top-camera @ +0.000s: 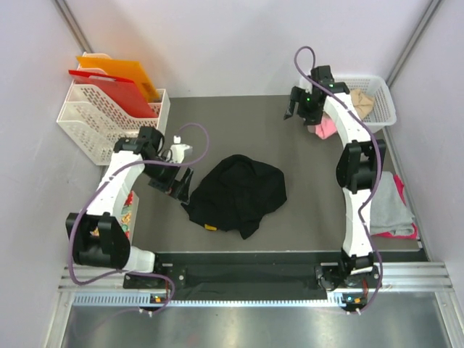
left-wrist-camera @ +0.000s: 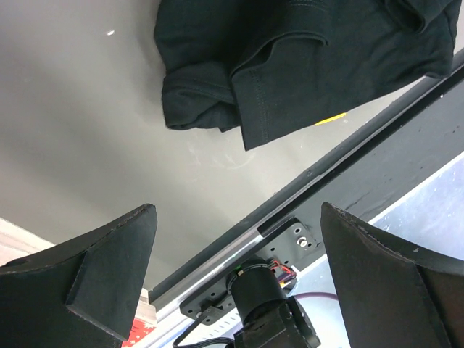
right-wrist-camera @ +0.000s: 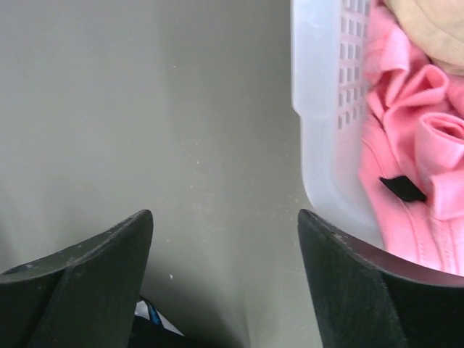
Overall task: Fold and stack the t-shirts
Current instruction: Flatten out the tshirt
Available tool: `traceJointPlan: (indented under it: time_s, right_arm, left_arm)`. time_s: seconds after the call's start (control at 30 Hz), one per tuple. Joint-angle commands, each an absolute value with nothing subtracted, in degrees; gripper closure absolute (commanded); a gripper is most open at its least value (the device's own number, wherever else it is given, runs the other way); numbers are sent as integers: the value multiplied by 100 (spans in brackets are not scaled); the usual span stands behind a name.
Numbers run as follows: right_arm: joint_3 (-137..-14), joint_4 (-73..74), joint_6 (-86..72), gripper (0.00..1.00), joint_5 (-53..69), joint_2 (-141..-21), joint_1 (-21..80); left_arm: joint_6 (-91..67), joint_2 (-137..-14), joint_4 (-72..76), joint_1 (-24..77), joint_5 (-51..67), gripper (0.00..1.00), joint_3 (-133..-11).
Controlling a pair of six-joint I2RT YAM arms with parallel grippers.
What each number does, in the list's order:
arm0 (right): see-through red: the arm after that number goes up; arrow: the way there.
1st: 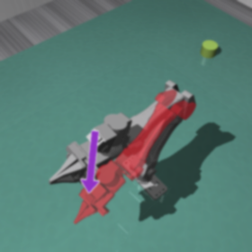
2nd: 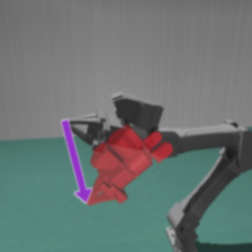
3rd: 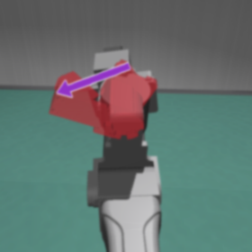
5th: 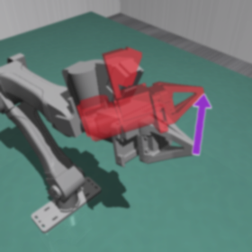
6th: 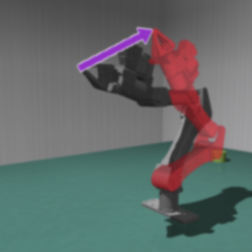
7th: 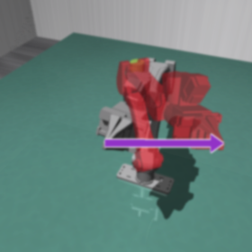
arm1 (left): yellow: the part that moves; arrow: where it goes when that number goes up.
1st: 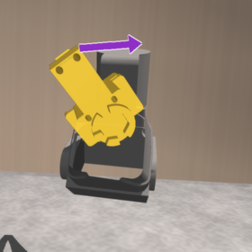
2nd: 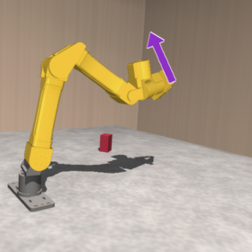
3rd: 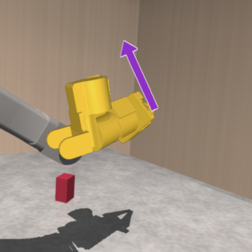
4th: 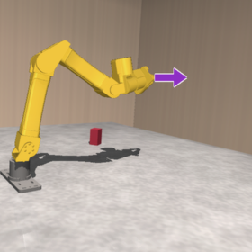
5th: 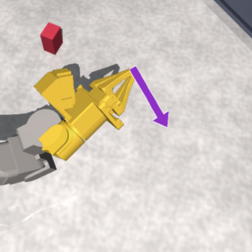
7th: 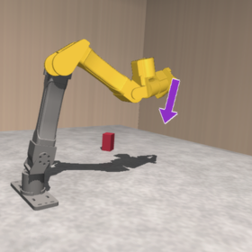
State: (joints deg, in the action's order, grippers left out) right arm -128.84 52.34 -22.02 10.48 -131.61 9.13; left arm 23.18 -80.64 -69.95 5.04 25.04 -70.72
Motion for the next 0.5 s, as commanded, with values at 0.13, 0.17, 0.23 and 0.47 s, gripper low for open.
traceJointPlan:
  time_s: [0.13, 0.17, 0.23, 0.47]
  right_arm:
    - [-12572, 5133, -1714, 16, 1311, -11911, 2178]
    - [-12351, 5150, -1688, 16, 1109, -11718, 2328]
    - [-11502, 5115, -1687, 16, 968, -11138, 2644]
    - [-9318, 4781, -1732, 18, 747, -9660, 2725]
  left_arm:
    - [2303, -8586, -6873, 1283, 2453, 1, -7295]
    - [2216, -8744, -6838, 1327, 2478, 1, -7295]
    - [2136, -8937, -6742, 1397, 2505, 1, -7278]
    - [1899, -9711, -6654, 1433, 2408, 1, -7199]
